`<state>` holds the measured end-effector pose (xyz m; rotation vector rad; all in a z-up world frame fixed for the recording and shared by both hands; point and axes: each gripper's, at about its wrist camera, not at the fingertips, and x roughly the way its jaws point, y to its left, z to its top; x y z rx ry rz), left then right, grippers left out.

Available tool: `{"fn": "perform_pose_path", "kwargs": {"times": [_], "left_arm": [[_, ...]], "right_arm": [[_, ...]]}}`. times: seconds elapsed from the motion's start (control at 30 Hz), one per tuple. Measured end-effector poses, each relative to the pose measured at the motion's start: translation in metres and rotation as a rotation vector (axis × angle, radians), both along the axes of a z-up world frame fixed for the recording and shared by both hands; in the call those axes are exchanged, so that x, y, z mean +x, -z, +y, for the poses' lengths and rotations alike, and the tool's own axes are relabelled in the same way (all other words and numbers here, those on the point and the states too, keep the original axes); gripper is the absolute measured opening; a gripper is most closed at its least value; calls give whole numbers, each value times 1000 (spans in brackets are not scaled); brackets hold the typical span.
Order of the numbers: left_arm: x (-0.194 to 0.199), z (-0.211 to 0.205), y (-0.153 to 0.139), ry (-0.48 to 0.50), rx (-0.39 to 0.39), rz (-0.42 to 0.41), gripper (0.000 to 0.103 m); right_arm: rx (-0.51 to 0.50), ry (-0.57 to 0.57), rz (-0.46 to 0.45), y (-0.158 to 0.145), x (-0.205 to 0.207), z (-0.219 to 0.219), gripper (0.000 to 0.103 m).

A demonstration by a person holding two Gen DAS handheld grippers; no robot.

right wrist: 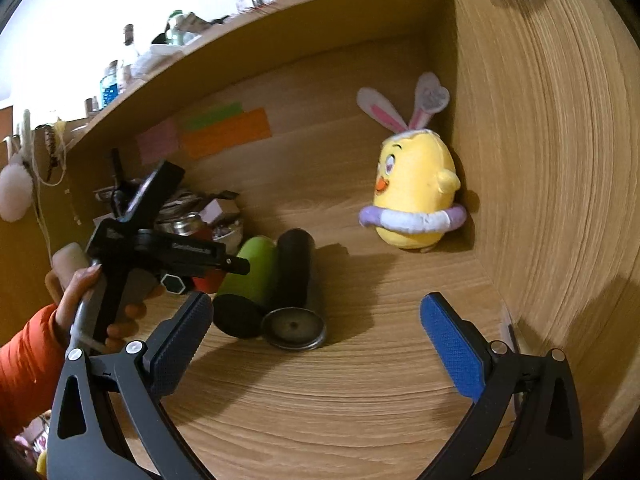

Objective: Flip cup upside down
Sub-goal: 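Move the left tool down over the lime-green tumbler and close its fingers around it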

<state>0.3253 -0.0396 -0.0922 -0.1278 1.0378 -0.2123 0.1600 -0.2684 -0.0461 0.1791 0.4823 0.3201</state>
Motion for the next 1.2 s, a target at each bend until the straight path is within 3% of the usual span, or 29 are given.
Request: {"fn": "perform_pose_path", "kwargs": {"times": [0.43,0.67,0.9,1.2], "left_arm": [[18,8,14,-6,-148,126,81],[19,5,15,-18,-172,139,71],[-6,22,9,-51,-161,117,64],[-64,38,6,-44,-128,88,63]], "right_arm": [[13,-14,29,8,9,4,103],[12,-20,21,3,3,10,103],[6,-39,-3,-5,-4,16,103],[-9,-87,-35,-13,-21,33,103]]}}
